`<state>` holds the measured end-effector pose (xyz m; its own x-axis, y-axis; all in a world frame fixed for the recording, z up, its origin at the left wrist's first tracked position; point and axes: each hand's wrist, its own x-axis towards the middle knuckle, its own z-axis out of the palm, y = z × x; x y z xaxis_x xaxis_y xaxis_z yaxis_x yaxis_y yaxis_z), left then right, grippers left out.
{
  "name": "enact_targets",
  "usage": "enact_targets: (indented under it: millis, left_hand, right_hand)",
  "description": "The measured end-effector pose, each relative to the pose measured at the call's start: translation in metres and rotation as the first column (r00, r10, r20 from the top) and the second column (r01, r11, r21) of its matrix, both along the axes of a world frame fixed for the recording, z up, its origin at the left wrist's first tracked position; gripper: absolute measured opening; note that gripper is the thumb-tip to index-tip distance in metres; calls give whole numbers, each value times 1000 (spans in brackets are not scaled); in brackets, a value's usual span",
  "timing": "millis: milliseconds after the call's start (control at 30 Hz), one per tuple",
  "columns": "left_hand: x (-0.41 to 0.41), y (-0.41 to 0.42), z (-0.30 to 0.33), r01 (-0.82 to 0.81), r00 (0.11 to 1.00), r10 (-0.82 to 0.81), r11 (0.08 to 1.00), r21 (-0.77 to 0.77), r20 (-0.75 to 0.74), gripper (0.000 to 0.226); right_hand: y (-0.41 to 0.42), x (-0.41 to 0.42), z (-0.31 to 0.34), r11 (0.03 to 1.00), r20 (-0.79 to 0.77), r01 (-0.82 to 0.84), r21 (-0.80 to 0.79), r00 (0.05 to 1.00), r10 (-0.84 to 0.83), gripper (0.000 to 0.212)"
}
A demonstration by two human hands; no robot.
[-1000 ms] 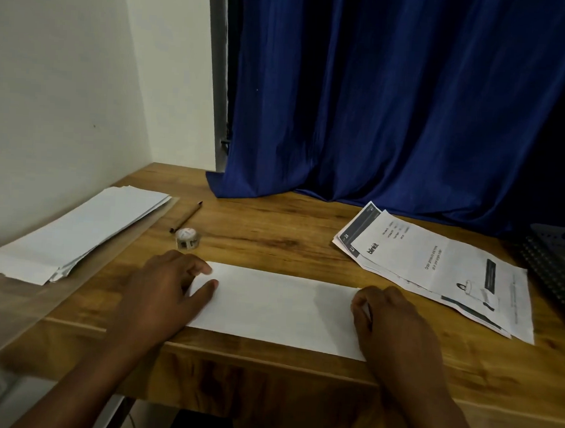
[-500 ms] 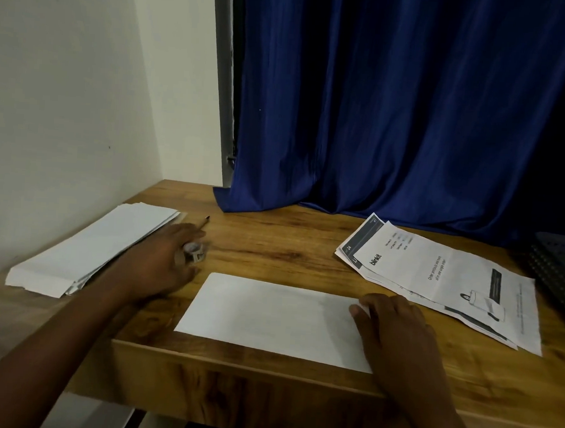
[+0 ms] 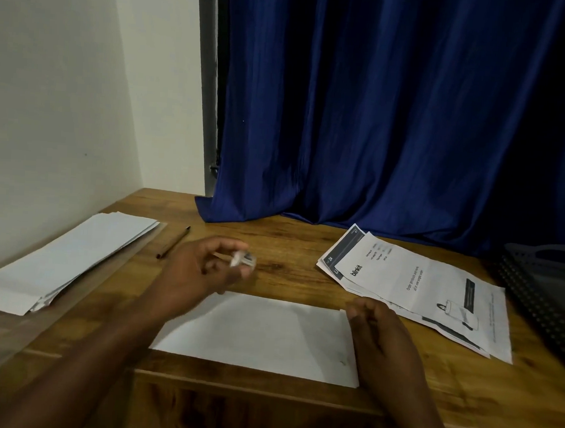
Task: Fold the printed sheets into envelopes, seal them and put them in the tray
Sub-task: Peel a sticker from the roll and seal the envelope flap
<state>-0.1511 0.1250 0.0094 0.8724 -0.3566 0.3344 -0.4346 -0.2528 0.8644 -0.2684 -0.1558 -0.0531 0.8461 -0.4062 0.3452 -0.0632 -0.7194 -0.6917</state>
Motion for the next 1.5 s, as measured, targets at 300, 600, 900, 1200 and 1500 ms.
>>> enact_targets:
  millis: [300, 600, 900, 1200, 1500]
  left_hand:
    - [-29, -77, -34, 219, 959, -245, 960, -172, -145, 47]
    - [-30, -71, -43, 201, 969, -218, 969, -143, -117, 35]
    - [-30, -76, -46, 212, 970, -225, 969, -128, -96, 48]
    - [-31, -77, -51, 269, 959, -273, 962, -54, -72, 50]
    - [-29, -78, -56, 241, 971, -241, 970, 25, -13, 47]
  right_hand:
    - [-1, -8, -1, 980, 56, 3, 201, 998, -15, 46]
    - [-2, -6, 0, 954, 156, -38, 297, 988, -9, 23]
    - [23, 3, 14, 979, 217, -179, -94, 956, 196, 19]
    - [22, 6, 3, 981, 220, -186, -55, 956, 194, 32]
    - [21, 3, 1, 976, 245, -186, 112, 957, 155, 26]
